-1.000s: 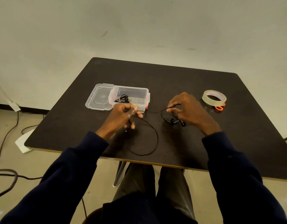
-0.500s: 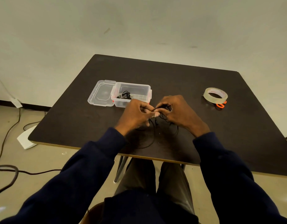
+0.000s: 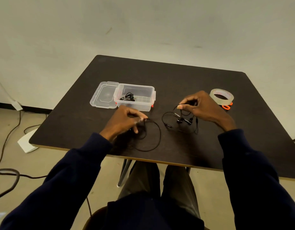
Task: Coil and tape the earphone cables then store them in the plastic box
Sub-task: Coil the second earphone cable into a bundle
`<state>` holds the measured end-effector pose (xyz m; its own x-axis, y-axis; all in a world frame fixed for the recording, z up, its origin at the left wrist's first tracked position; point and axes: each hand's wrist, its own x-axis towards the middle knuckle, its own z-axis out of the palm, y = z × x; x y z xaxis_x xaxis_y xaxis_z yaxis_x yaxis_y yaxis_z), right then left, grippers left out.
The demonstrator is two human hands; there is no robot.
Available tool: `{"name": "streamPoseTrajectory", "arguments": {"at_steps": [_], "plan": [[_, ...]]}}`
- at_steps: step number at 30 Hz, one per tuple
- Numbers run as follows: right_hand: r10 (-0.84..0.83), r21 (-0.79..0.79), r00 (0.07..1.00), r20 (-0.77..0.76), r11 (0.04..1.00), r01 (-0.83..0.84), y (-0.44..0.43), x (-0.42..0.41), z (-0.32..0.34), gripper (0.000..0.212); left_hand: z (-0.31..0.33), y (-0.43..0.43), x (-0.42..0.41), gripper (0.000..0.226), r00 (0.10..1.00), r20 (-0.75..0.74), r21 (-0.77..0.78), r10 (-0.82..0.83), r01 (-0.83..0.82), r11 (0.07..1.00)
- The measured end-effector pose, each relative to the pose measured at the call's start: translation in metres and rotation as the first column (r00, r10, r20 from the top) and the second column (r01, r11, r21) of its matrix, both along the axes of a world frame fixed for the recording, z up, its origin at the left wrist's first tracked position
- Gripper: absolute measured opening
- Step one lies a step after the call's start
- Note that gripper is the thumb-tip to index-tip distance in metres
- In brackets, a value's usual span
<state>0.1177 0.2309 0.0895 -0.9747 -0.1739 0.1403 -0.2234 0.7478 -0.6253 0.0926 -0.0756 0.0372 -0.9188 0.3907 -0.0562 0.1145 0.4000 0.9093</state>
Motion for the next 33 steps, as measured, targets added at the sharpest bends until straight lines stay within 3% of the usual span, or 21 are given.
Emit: {"name": "streamPoseTrajectory", "arguments": {"at_steps": [2, 5, 7, 15, 18, 24, 33], "plan": [[0.016, 0.022, 1.000, -0.003, 1.000, -0.016, -0.006, -0.002, 0.001, 0.012, 0.002, 0.004, -0.002, 0.023, 0.999, -0.042, -0.048, -0.022, 0.020, 0.999], [0.051, 0.046, 0.999, -0.013, 0.998, -0.050, -0.021, -0.004, 0.000, 0.012, 0.011, 0.014, -0.004, 0.027, 0.995, -0.093, 0.158, -0.043, 0.058, 0.986], [0.047, 0.019, 0.997, -0.055, 0.999, -0.046, -0.032, -0.006, -0.003, 0.011, 0.014, 0.024, -0.004, 0.030, 0.993, -0.097, 0.209, -0.070, 0.089, 0.974], [0.101, -0.049, 0.994, -0.041, 0.993, -0.103, -0.046, -0.010, -0.006, 0.004, 0.007, 0.057, 0.002, 0.015, 0.989, -0.149, 0.248, -0.012, 0.049, 0.968], [0.103, 0.016, 0.995, 0.010, 0.995, -0.103, -0.032, -0.010, -0.004, 0.005, 0.004, 0.055, 0.002, 0.010, 0.980, -0.196, 0.198, 0.030, 0.010, 0.980], [0.063, 0.081, 0.996, 0.062, 0.994, -0.068, -0.002, -0.005, 0.001, 0.014, 0.004, 0.038, -0.003, 0.022, 0.990, -0.051, 0.342, 0.130, -0.105, 0.934], [0.024, 0.079, 0.997, 0.068, 0.996, -0.030, 0.025, -0.003, 0.007, 0.007, -0.003, 0.026, 0.000, 0.026, 0.982, 0.045, 0.352, 0.181, -0.185, 0.918]]}}
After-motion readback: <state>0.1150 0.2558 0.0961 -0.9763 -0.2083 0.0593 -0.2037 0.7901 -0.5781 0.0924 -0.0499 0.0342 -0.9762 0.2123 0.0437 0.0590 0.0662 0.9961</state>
